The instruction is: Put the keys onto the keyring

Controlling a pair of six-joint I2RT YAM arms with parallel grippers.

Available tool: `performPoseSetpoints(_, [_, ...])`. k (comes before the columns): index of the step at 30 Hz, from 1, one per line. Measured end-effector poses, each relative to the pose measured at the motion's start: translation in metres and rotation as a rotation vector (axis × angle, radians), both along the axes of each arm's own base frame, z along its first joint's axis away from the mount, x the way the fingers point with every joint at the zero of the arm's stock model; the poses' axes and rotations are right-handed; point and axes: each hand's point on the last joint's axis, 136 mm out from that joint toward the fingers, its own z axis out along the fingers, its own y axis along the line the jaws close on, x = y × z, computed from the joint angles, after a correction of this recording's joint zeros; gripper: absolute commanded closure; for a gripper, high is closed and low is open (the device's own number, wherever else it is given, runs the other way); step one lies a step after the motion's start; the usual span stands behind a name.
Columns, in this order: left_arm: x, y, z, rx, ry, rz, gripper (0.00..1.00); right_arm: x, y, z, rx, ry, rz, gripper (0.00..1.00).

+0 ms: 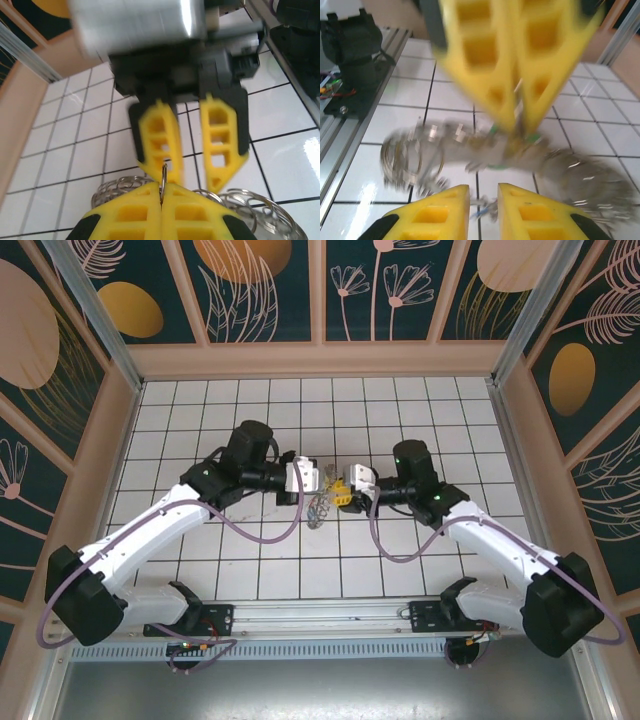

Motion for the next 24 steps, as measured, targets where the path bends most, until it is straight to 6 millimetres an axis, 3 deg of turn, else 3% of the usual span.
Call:
performPoseSetpoints(4, [0.000, 0.000, 0.014, 0.007, -0.058, -0.022, 1.00, -0.002, -0.001, -0.008, -0.031, 0.022, 0.006, 0.78])
performPoseSetpoints(8, [-0.002, 0.002, 0.003, 0.045, -0.046, -0.037, 1.00, -0.002, -0.002, -0.008, -0.032, 0.016, 0.007, 0.78])
performPoseSetpoints(14, [-0.002, 0.004, -0.016, 0.105, -0.004, -0.045, 1.00, -0.001, -0.011, 0.012, -0.010, -0.055, -0.015, 0.72])
performPoseSetpoints(21, [-0.003, 0.005, -0.019, 0.123, 0.010, -0.050, 1.00, 0.005, -0.010, 0.035, -0.034, -0.118, -0.005, 0.71])
performPoseSetpoints(24, [-0.002, 0.004, -0.018, 0.122, 0.008, -0.049, 1.00, 0.008, -0.007, 0.033, -0.050, -0.112, 0.004, 0.70])
